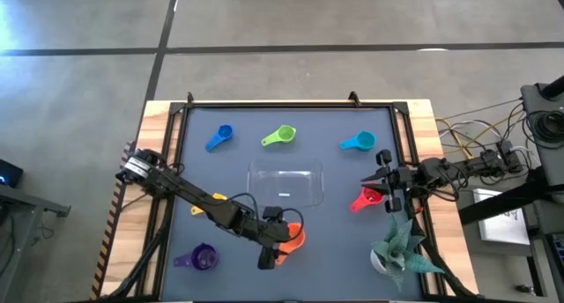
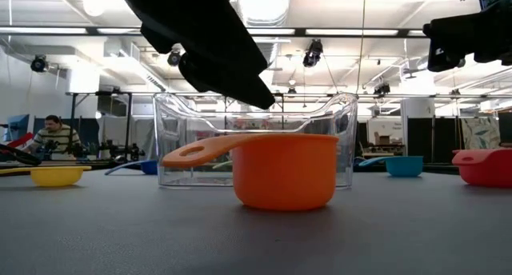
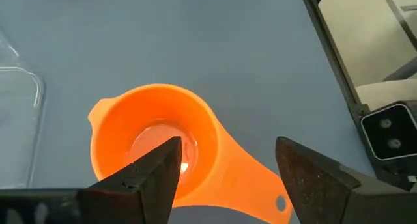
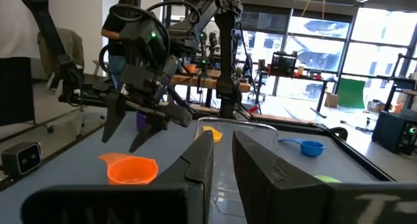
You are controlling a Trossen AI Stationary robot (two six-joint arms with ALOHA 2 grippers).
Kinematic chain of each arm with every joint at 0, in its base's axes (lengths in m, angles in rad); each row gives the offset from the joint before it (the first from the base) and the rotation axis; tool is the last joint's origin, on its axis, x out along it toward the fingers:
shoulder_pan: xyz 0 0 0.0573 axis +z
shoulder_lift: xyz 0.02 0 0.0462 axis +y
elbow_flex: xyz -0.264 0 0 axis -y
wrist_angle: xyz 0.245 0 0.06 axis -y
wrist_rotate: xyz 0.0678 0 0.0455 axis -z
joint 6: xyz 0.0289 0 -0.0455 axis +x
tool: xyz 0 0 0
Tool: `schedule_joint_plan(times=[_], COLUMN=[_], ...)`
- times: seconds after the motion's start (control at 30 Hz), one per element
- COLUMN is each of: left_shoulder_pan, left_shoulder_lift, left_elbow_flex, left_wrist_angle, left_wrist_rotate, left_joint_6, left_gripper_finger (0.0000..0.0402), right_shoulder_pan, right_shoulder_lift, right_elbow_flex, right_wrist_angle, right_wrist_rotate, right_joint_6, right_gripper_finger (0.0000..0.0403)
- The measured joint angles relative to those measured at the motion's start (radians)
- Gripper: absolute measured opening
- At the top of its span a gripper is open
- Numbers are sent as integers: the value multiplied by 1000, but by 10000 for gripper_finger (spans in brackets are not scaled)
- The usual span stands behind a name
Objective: Nest measuring cups in basket
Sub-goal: Stack the orange measuring cup on top of the violet measuring cup
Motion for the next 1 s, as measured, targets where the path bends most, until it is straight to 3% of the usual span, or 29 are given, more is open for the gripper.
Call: schedule_joint_plan(times=[0.33,0.63,0.87,1.0], left_shoulder_pan=[0,0,3,3], left_shoulder_lift=[7,129,237,279], left_elbow_flex=[-2,61,280,385], left_wrist_angle=[75,77,-255,-376], left_wrist_rotate=[-2,28,12,4], left_joint_6=[-15,-13,28,59], left_gripper_finger=[228,228,219,177], right_shoulder_pan=[0,0,0,0], right_shoulder_lift=[0,0,0,0], right_elbow_flex=[0,0,0,0], right_wrist_angle=[0,-3,-1,0], right_wrist_rotate=[0,0,0,0], right_joint_6=[0,0,0,0], right_gripper_finger=[47,47,47,47])
